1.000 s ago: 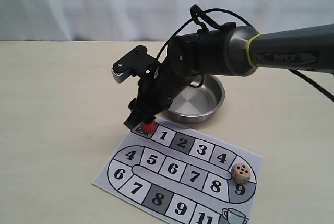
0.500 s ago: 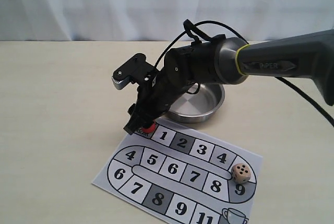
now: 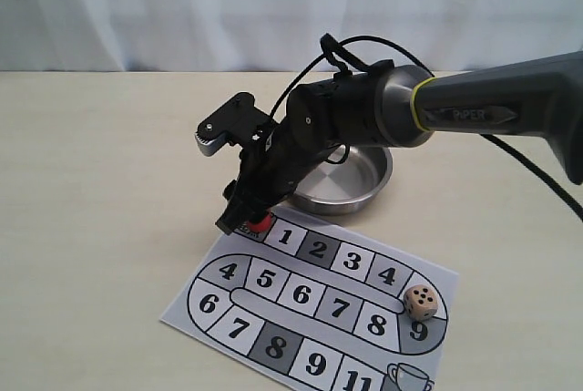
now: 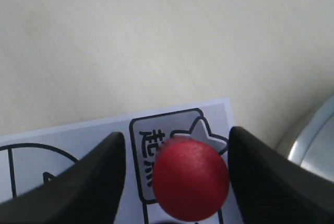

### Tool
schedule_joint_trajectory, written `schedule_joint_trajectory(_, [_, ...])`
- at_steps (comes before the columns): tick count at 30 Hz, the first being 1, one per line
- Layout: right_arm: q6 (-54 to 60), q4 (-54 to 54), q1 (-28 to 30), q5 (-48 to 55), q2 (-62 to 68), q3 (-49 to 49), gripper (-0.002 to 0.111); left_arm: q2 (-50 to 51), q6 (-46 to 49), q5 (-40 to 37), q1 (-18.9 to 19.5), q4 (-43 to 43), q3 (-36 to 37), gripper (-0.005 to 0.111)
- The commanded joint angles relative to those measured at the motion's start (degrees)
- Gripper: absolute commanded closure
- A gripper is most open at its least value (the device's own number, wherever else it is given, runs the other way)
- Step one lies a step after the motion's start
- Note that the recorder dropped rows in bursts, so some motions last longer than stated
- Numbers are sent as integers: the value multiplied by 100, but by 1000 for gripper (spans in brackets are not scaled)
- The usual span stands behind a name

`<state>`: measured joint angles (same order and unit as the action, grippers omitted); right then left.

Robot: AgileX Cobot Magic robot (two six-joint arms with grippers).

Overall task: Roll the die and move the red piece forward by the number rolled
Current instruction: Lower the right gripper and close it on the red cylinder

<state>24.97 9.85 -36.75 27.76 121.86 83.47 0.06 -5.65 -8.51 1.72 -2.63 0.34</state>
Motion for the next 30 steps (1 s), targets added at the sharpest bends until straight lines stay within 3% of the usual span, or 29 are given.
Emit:
schedule_joint_trajectory(1, [7, -53, 0, -66, -8, 35, 53, -6, -11, 35, -36, 7, -34, 107])
schedule_joint_trajectory(15, [-32, -51, 0, 146, 59, 35, 54, -6, -11, 35, -36, 7, -34, 107])
schedule_joint_trajectory(16, [-32, -51, 0, 133, 59, 35, 57, -6, -11, 35, -36, 7, -34, 107])
schedule_joint_trajectory(21, [-32, -51, 0, 105, 59, 35, 101, -6, -11, 35, -36, 7, -34, 107])
schedule_joint_trajectory(22, [-32, -51, 0, 105, 59, 35, 104, -6, -11, 35, -36, 7, -34, 107])
schedule_joint_trajectory(30, [-75, -51, 0, 591, -433, 35, 104, -6, -11, 35, -36, 7, -34, 107])
